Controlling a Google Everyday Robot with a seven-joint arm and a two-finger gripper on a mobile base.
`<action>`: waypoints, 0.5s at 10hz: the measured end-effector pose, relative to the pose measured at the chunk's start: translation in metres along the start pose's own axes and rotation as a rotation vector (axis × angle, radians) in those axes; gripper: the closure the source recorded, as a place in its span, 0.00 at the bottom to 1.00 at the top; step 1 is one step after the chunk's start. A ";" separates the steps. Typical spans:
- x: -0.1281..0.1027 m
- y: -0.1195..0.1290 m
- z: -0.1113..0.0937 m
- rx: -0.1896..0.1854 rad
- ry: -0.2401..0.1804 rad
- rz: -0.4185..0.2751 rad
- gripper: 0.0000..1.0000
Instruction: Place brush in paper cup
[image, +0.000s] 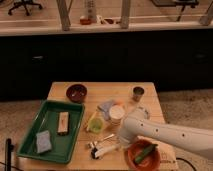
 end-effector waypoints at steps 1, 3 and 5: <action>-0.001 -0.002 -0.003 0.001 -0.003 -0.008 1.00; -0.006 -0.009 -0.011 0.005 -0.007 -0.030 1.00; -0.009 -0.012 -0.018 0.004 -0.003 -0.046 1.00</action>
